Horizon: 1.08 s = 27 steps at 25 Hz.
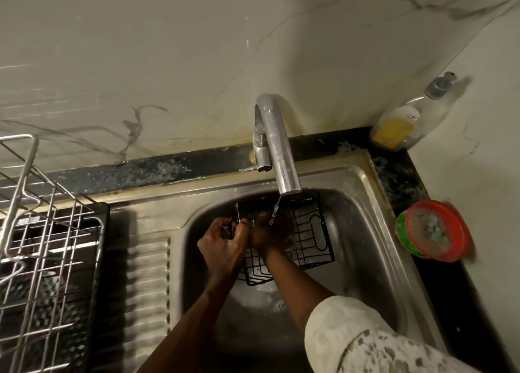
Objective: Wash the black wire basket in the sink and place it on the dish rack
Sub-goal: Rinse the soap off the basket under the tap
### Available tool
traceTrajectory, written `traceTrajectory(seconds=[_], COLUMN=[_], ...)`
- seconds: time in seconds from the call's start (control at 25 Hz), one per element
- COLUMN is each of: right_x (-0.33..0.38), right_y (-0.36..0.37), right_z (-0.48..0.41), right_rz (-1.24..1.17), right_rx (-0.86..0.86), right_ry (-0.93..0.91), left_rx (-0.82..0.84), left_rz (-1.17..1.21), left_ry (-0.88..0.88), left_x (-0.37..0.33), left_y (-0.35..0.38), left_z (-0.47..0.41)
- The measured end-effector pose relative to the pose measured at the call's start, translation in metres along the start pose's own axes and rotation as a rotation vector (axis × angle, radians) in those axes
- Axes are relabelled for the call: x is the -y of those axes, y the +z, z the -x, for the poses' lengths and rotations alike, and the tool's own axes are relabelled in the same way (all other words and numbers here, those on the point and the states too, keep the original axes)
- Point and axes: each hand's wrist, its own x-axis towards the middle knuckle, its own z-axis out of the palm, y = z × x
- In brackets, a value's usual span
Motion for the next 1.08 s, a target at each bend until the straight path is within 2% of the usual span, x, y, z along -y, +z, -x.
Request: traceTrajectory(seconds=[0.16,0.24,0.4,0.52,0.6,0.76,0.88,0.96,1.0,1.08], right_x=[0.010,0.004,-0.010,-0.012,0.001,0.005,-0.005,-0.004,-0.002,-0.006], right_y=[0.020,0.015,-0.001,-0.010,-0.002,0.013,0.000,-0.009,-0.012,-0.014], right_z=[0.008,0.003,-0.005,-0.013,-0.002,0.016,-0.001,0.001,0.009,0.025], right_rz=[0.226,0.177,-0.044,-0.151,-0.140,0.070,-0.077,-0.244,-0.244,-0.141], right_rx=[0.158,0.162,0.054,0.028,0.072,0.169,0.173,0.043,-0.078,-0.369], right_ry=[-0.189,-0.132,0.099,0.173,0.122,-0.061,0.059,0.138,0.095,-0.184], left_rx=[-0.003,-0.016,-0.008,-0.004,-0.006,-0.020,-0.037,-0.026,-0.027,-0.020], left_rz=[0.017,0.041,-0.003,-0.017,-0.007,0.038,0.049,0.071,0.086,0.100], left_ry=[-0.016,-0.020,-0.038,-0.034,-0.020,-0.005,-0.090,-0.150,-0.177,-0.208], left_x=[0.004,-0.003,-0.005,-0.007,-0.011,-0.015,-0.016,-0.014,-0.014,-0.016], left_y=[-0.006,-0.006,-0.006,-0.006,-0.007,-0.011,-0.014,-0.015,-0.017,-0.020], left_z=[-0.012,-0.007,-0.005,-0.002,-0.001,0.003,0.012,0.018,0.021,0.023])
